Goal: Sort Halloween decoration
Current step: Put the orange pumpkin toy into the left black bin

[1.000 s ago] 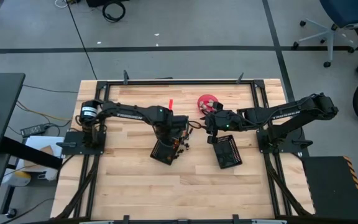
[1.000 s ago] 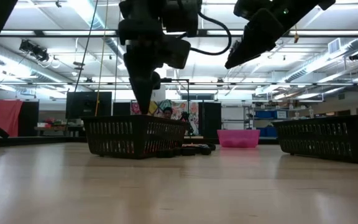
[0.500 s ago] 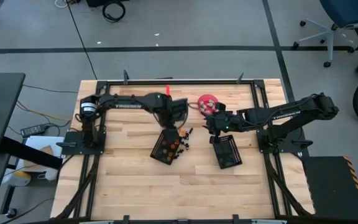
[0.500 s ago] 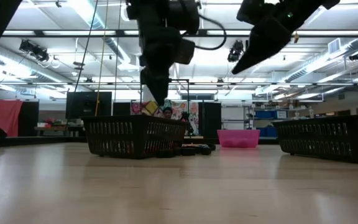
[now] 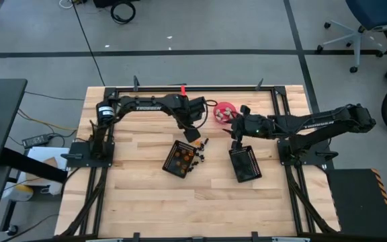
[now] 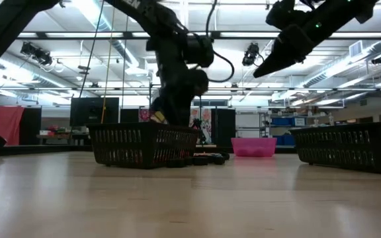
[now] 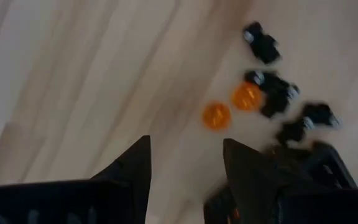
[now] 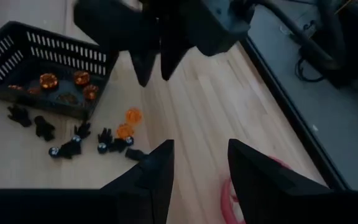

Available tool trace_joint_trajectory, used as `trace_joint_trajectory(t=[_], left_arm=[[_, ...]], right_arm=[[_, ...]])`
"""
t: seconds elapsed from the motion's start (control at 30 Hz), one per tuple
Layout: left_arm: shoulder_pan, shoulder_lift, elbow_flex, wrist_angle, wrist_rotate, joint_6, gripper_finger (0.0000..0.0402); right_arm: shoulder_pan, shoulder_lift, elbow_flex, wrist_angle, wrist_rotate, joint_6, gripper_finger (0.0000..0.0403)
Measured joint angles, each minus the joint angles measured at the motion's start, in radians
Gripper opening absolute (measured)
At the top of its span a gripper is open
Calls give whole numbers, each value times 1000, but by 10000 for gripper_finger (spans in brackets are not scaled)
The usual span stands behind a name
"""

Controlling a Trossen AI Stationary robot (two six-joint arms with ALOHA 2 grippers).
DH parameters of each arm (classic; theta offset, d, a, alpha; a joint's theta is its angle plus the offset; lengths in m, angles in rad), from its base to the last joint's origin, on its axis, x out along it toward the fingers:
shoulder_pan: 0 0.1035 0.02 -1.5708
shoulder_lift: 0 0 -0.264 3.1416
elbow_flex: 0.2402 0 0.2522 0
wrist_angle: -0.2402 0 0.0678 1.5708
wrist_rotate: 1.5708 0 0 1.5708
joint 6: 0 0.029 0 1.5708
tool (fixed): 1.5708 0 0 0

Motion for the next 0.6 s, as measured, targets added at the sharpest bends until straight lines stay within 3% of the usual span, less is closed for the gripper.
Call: trace_joint_trajectory(t=[0.13, 0.4, 0.6], left_arm=[[-9, 30, 0, 20, -29, -11, 172], [-56, 38, 1, 63, -170, 32, 172], [-56, 38, 2, 71, -176, 28, 172]], right_arm=[[-28, -30, -16, 0, -50, 10, 155], [-38, -29, -20, 3, -53, 3, 155], [-39, -25, -20, 15, -56, 3, 155]])
